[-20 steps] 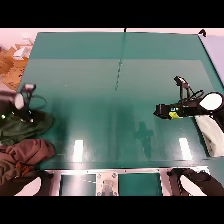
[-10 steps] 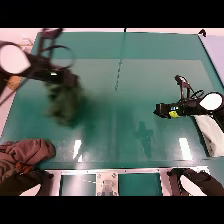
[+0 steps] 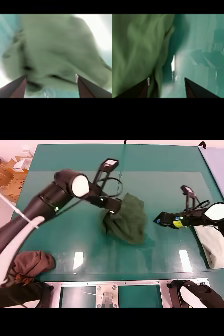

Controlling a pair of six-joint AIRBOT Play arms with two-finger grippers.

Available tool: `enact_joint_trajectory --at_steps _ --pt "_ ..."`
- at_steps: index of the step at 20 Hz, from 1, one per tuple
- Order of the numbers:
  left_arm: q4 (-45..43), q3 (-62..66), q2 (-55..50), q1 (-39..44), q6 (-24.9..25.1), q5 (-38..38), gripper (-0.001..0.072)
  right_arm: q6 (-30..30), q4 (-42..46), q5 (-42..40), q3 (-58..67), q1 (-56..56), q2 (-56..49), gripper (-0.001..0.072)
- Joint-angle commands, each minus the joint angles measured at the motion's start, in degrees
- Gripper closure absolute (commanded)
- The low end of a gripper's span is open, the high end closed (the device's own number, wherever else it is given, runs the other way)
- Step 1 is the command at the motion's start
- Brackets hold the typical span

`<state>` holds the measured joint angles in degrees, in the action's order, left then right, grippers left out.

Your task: Fold the shirts.

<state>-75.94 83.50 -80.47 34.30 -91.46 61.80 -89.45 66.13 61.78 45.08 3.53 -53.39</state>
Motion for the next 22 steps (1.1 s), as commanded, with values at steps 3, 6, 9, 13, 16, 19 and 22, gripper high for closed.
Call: enact_joint_trajectory --at_steps 3,6,9,13,16,19,22 --pt "2.36 -1.31 -1.29 -15.1 0.0 7.65 -0.0006 2.82 -3.87 -0.94 0.57 10.82 -5.75 0.0207" --pt "11.85 -10.75 -1.33 -18.12 3.87 -0.22 -0.0006 10.12 -14.27 -2.75 1.51 11.47 -15.54 0.0207" --pt "24.2 -19.78 -3.8 -17.68 12.61 -7.48 -0.0006 14.03 -22.05 -5.25 6.4 9.31 -27.36 0.0224" --pt "39.43 -22.36 -10.54 -15.34 24.02 -9.35 0.0006 14.95 -25.07 -5.22 18.08 3.76 -42.1 0.0225" --pt "39.63 -22.38 -12.9 -13.35 25.94 -10.78 0.0162 14.91 -28.09 -5.27 26.32 0.0 -49.83 0.0226" --pt "38.03 -21.9 -12.96 -14.78 25.9 -10.82 0.0646 14.91 -30.08 -5.42 32.48 -1.62 -55.01 0.0426" --pt "37.83 -20.2 -12.68 -17.7 25.88 -7.26 0.0682 15.26 -30.08 -4.92 34.91 -1.44 -55.71 0.0695"
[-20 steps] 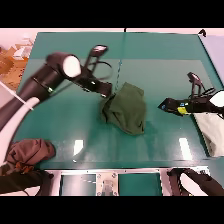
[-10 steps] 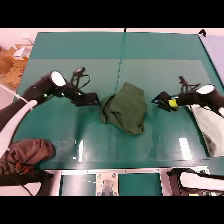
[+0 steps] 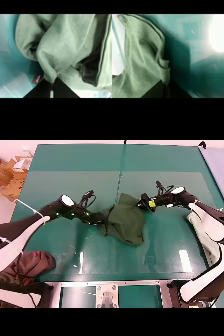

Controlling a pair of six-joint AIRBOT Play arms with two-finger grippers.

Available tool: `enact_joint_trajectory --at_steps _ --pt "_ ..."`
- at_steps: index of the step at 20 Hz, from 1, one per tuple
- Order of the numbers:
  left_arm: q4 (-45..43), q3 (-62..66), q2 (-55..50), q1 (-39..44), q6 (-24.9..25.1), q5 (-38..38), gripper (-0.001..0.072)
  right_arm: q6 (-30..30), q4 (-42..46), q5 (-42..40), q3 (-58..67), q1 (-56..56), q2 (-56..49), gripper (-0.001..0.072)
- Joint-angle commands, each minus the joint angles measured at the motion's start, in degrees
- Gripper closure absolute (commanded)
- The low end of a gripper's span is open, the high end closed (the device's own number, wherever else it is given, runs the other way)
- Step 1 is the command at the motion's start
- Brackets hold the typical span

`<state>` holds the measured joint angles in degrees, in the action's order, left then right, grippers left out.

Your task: Fold the shirts.

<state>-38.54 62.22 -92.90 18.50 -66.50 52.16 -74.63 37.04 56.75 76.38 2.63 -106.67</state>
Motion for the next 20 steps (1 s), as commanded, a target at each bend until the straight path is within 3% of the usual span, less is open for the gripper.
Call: enact_joint_trajectory --at_steps 1,6,12,17,20 --pt "0.39 2.27 -0.13 -3.08 0.92 4.24 0.0683 1.07 -1.01 1.07 4.48 -0.04 -2.19 0.0696" --pt "0.31 13.79 6.86 -8.52 -0.11 10.08 0.0683 1.42 -1.05 11.23 13.64 4.02 3.91 0.0697" --pt "-1.6 36.83 20.22 -9.03 -3.17 13.33 0.0683 1.66 -0.85 15.67 25.7 9.03 27.69 0.0697" --pt "-25.88 51.39 30.29 -9.03 -14.82 14.45 0.0683 -0.35 7.48 13.35 28.13 19.52 49.46 0.0696" --pt "-32.63 53.59 34.84 -9.03 -16.17 16.24 0.0683 -0.33 9.11 13.35 28.11 24.87 57.11 0.0696"
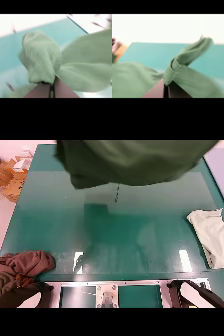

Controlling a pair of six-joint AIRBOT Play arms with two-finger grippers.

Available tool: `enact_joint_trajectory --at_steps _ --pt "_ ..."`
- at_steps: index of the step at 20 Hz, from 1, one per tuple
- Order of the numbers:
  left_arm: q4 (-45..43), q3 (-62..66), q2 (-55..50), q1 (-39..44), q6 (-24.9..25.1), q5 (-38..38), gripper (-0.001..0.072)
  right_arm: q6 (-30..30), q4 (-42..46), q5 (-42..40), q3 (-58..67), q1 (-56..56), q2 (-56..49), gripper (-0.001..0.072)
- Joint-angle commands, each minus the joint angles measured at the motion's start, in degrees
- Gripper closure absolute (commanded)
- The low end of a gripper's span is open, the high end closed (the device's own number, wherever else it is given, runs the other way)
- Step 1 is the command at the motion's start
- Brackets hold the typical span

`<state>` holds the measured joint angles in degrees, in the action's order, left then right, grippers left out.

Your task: Fold the shirts.

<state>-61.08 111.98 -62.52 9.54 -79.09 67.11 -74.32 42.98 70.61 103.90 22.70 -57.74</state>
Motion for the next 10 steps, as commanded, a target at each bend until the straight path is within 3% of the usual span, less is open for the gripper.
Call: enact_joint_trajectory --at_steps 1,5,8,10 --pt "-10.14 3.82 5.22 -0.07 -3.45 1.4 0.0683 -0.63 3.21 -0.48 0.59 5.16 9.55 0.0696" --pt "-14.73 2.43 5.22 -0.07 -3.48 1.55 0.0683 -0.66 3.13 0.09 -3.15 5.09 10.27 0.0696" --pt "-21.0 -3.78 2.01 -0.07 -3.56 2.38 0.0683 -0.11 2.84 -3.21 -18.45 4.24 9.77 0.0695" --pt "-21.4 -10.4 -2.62 -0.07 -3.39 0.31 0.0683 2.56 2.89 -9.75 -32.02 1.36 8.22 0.0695"
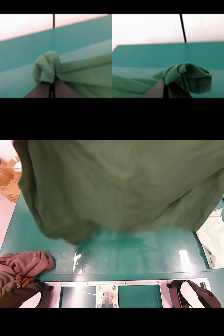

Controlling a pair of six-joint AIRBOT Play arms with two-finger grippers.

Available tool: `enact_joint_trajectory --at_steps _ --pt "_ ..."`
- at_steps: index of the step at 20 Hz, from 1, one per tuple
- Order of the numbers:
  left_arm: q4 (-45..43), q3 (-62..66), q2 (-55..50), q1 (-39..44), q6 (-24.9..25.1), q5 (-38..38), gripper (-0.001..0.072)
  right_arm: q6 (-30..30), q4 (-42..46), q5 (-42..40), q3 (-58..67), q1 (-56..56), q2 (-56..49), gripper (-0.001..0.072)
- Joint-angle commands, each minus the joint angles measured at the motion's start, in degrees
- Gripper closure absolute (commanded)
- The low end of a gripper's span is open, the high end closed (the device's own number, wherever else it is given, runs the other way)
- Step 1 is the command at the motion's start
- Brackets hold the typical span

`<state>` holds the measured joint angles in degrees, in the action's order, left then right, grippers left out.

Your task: Fold the shirts.

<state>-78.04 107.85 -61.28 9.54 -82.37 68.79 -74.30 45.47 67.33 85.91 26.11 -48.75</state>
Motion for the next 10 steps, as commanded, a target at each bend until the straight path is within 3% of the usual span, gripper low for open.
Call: enact_joint_trajectory --at_steps 1,5,9,10 --pt "-4.39 -9.99 -7.15 -0.07 -0.11 -3.76 0.0683 3.28 0.42 -10.97 -20.35 -4.09 -2.34 0.0695" --pt "-1.16 -16.09 -26.14 -0.07 2.73 -11.85 0.0683 3.48 0.39 -29.16 -34.32 -11.32 -16.57 0.0695" --pt "5.57 -11.21 -41.81 -0.09 4.85 -17.66 0.0679 3.45 -3.04 -32.33 -29.79 -12.72 -31.54 0.0689" --pt "5.53 -9.09 -43.04 -0.24 4.87 -17.68 0.0464 3.48 -2.78 -32.06 -27.82 -12.52 -33.14 0.056"
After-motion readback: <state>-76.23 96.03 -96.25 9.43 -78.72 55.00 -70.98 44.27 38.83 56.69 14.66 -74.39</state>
